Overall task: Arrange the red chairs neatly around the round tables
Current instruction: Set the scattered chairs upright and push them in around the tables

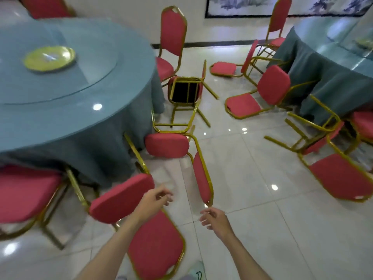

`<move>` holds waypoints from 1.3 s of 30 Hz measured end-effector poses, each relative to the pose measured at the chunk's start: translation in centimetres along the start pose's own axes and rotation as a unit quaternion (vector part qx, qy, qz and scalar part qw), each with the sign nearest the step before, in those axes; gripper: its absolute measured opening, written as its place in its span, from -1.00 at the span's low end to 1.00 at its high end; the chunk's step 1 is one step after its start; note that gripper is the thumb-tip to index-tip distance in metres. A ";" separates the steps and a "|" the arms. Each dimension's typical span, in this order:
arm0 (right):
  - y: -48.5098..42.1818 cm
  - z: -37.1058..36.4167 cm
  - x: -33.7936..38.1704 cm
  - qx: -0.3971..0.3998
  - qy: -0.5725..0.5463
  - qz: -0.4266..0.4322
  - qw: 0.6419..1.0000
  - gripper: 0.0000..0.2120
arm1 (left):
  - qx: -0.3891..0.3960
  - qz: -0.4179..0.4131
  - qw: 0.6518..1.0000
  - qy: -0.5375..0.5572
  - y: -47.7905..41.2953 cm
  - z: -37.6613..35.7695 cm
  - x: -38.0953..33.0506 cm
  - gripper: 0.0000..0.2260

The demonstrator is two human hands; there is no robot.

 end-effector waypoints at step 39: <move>3.3 -8.1 -22.7 0.217 0.298 -0.015 0.929 -0.87 | -0.280 0.277 0.867 0.304 28.5 -14.3 35.4 -0.88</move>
Point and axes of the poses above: each hand's wrist, its own y-axis away from the middle knuckle, its own z-axis out of the back of the hand, x = y × z, the point moved 6 cm from there along -y, towards the middle knuckle, and after that the axes turned 3 degrees about z, right-handed, at the moved point
